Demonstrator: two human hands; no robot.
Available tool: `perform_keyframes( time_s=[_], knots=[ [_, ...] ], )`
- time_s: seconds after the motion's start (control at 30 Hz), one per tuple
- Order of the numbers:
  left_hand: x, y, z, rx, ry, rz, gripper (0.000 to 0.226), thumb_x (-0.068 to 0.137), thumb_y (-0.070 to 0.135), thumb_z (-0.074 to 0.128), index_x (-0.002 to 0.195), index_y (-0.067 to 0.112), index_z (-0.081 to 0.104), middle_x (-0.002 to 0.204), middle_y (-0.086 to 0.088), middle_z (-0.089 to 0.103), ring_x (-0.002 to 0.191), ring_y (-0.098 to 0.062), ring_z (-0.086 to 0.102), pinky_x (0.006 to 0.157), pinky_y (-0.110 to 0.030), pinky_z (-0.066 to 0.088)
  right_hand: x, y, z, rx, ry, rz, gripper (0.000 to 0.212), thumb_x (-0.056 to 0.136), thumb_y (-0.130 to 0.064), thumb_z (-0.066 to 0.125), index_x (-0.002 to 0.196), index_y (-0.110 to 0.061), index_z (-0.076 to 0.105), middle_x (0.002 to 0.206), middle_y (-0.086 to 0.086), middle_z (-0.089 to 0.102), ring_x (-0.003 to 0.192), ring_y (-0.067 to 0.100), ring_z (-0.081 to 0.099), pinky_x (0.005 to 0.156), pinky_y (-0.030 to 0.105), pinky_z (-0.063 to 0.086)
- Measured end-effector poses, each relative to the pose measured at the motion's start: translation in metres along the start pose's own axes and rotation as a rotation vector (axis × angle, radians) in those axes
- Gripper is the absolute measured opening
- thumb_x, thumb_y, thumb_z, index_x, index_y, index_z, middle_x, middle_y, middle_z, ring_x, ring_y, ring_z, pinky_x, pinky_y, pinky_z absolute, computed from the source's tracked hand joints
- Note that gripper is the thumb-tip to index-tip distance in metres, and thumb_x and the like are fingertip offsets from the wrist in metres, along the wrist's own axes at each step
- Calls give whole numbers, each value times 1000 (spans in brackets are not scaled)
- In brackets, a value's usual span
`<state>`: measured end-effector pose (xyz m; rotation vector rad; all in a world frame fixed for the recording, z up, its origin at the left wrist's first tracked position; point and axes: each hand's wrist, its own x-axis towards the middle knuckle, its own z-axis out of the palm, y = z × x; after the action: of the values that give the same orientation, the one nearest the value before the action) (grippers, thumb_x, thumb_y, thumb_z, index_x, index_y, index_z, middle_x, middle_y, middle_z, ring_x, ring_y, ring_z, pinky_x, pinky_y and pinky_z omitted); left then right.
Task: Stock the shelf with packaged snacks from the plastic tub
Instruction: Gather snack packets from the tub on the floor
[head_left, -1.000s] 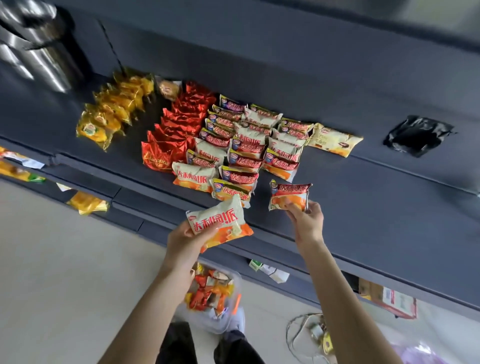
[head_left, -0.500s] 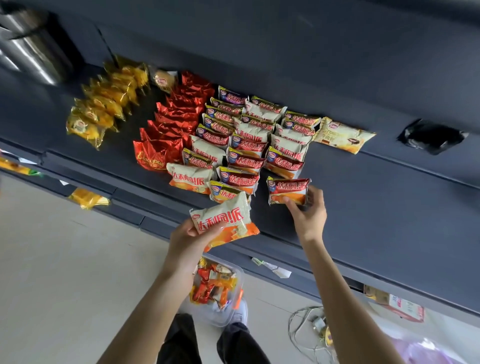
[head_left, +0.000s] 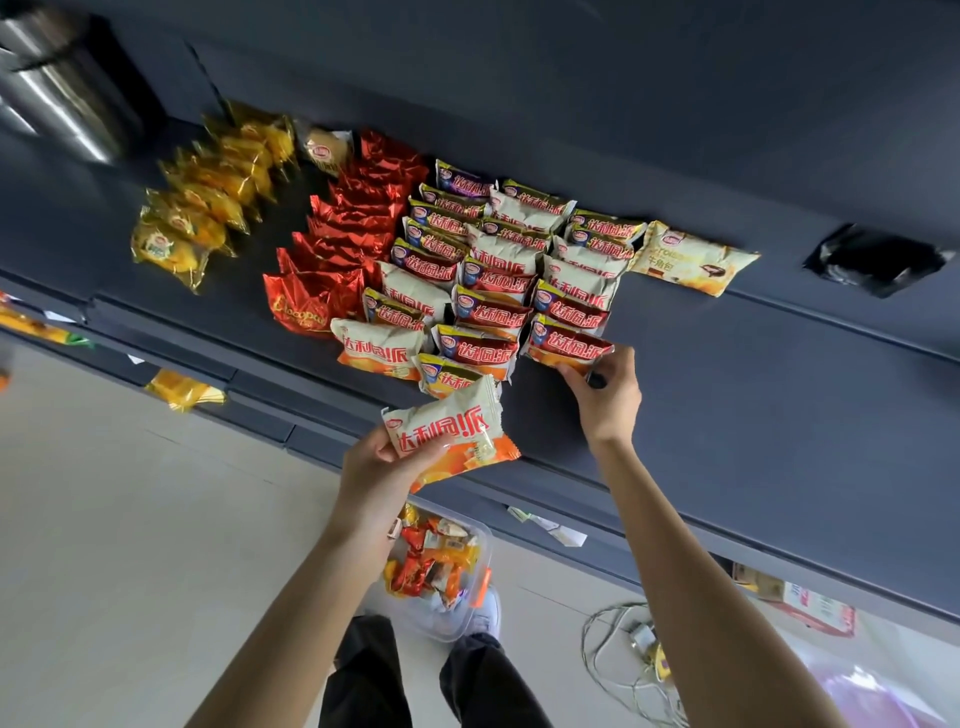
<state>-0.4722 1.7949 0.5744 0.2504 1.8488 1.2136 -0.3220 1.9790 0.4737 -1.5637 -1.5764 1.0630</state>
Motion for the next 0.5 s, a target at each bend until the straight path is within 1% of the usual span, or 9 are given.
perform_keyframes(
  time_s=[0.1, 0.2, 0.27, 0.37, 0.47, 0.5],
  knots=[
    [1, -1, -1, -13, -2, 3, 19, 79, 26, 74, 93, 26, 61, 95, 7, 69, 90, -8, 64, 71, -24, 48, 2, 0, 1, -20, -28, -21, 43, 76, -26, 80, 101, -11, 49, 93, -5, 64, 86, 14, 61, 80, 31, 50],
    [1, -1, -2, -25, -4, 1, 19, 79, 27, 74, 94, 26, 61, 97, 7, 69, 92, -9, 64, 72, -25, 48, 2, 1, 0, -31, -33, -29, 46, 75, -29, 80, 105, -11, 50, 94, -5, 64, 85, 12, 61, 78, 26, 48],
    [0, -1, -1, -29, -6, 3, 19, 80, 27, 73, 94, 26, 61, 96, 8, 69, 91, -8, 63, 70, -24, 48, 2, 1, -1, -25, -46, -26, 48, 75, -29, 79, 109, -10, 51, 98, -3, 66, 86, 12, 61, 78, 25, 46],
    [0, -1, 1, -15, -11, 7, 18, 80, 28, 73, 94, 28, 60, 96, 9, 67, 92, -7, 63, 71, -24, 48, 1, 2, -2, 2, -73, -8, 50, 75, -28, 80, 112, -13, 49, 103, -1, 66, 91, 12, 61, 79, 23, 47],
    [0, 0, 5, -14, -25, 12, 24, 81, 28, 73, 102, 25, 61, 97, 9, 68, 92, -7, 63, 71, -22, 48, 1, 5, -8, 35, -103, 2, 51, 75, -23, 80, 114, -16, 48, 109, 0, 64, 97, 11, 60, 82, 19, 47],
    [0, -1, 7, -21, -30, 12, 24, 81, 28, 73, 102, 25, 61, 97, 8, 68, 92, -7, 63, 70, -22, 48, 1, 5, -12, 35, -105, -1, 52, 75, -21, 80, 117, -15, 48, 113, 1, 62, 100, 11, 59, 83, 19, 46]
  ],
)
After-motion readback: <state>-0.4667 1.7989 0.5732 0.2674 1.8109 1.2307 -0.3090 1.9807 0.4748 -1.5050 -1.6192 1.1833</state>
